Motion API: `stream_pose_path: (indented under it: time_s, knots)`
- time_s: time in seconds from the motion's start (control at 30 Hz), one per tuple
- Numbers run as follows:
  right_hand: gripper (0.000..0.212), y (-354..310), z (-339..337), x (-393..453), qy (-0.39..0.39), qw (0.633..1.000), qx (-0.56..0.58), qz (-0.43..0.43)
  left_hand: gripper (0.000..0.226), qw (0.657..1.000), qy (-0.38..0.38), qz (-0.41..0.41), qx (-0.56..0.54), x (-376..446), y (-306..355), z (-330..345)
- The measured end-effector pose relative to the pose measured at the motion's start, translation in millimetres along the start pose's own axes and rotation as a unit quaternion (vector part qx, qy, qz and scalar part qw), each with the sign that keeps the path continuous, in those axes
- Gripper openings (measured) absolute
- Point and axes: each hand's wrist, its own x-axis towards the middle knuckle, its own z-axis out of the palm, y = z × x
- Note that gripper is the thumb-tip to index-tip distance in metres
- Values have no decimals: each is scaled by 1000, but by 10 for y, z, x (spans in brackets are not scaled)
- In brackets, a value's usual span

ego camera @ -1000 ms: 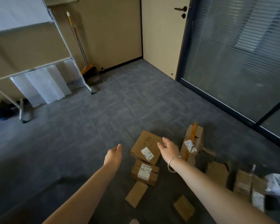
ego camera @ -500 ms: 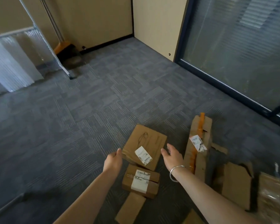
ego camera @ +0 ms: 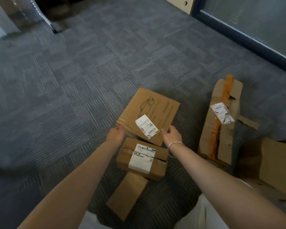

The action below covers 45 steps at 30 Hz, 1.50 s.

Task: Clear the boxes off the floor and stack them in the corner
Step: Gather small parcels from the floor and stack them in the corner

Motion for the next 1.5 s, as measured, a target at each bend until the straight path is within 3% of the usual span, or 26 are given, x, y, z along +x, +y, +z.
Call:
stream_pose_path:
  time_s: [0.17,0.33,0.47,0.7,0.87,1.1,1.37,1.5]
  knots:
    - [54,334,391,226,-25,998,32,56,47,999,-23,-3,28,392,-387,320]
    - [86,723,679,341,-40,985,26,164,53,997,-56,-30,45,649,-813,631]
    - [95,892,764,306,-79,973,31,215,56,998,-34,-20,57,659,-948,748]
    - [79,750,793,217,-85,986,-41,137,63,992,27,-77,92,582,-1076,552]
    - [61,449,831,91,-97,992,-68,48,62,988,88,-126,25,449,-1222,226]
    - [45,199,739,207,-22,998,-55,-30,49,986,164,-27,-26,512,-864,-154]
    - [40,252,499,238,98,993,-7,-64,34,982,175,66,-28,654,-333,-185]
    - [38,249,292,446,148,987,-7,-56,30,985,143,83,-37,755,-67,-39]
